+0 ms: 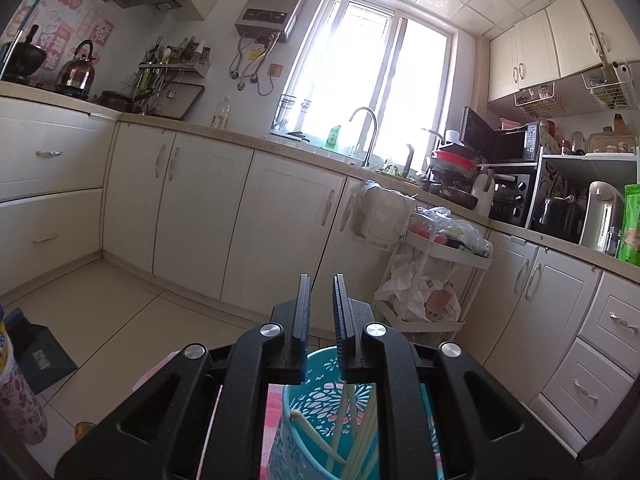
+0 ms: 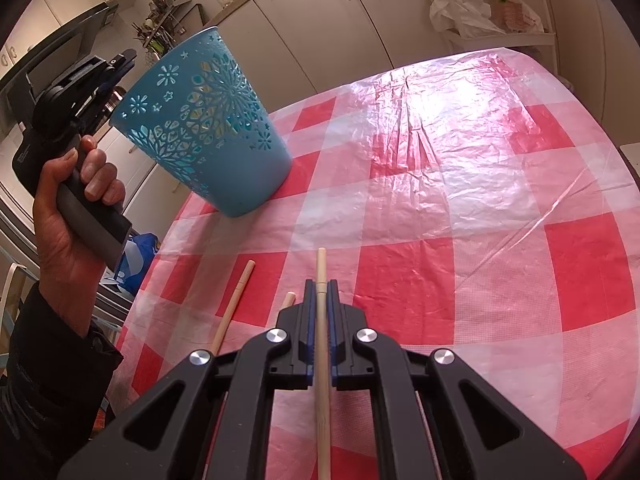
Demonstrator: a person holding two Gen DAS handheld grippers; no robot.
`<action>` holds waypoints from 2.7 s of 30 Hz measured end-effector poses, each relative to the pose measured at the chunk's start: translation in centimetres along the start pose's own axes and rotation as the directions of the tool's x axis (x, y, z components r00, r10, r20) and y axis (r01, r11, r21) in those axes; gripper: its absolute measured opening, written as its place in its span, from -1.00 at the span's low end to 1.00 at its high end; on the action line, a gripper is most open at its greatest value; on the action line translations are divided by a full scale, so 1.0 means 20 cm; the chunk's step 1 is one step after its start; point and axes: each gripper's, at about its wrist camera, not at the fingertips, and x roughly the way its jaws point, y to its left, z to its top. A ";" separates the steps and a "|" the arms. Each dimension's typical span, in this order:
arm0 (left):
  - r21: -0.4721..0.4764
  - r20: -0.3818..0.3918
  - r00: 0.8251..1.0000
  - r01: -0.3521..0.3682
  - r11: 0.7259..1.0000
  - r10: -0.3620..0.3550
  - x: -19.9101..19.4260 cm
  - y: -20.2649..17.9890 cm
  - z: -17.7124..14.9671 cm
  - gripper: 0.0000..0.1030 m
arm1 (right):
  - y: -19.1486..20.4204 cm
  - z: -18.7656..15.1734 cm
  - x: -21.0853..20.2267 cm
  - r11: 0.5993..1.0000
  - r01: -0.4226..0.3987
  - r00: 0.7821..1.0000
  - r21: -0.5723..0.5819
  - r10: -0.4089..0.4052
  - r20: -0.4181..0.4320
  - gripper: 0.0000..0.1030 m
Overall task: Organize utensils
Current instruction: 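Carry the right gripper's chopstick over the bin and open the right gripper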
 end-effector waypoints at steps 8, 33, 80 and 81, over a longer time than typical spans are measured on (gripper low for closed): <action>-0.067 -0.057 0.997 -0.059 0.996 0.055 -0.30 0.12 -0.16 -0.10 | -0.05 0.02 -0.06 0.996 -0.068 0.997 0.058 0.066 0.045 -0.88; -0.299 -0.207 0.978 -0.093 0.950 0.030 -0.38 0.41 -0.55 0.08 | 0.50 0.65 -0.49 0.934 -0.346 0.837 -0.089 0.349 0.422 -0.88; -0.342 -0.239 0.971 -0.115 0.933 0.033 -0.34 0.44 -0.59 0.17 | 0.60 0.85 -0.07 0.981 -0.074 0.940 -0.178 0.128 0.316 -0.63; -0.343 -0.240 0.970 -0.117 0.932 0.034 -0.34 0.44 -0.59 0.17 | 0.59 0.82 -0.10 0.982 -0.075 0.939 -0.175 0.129 0.319 -0.61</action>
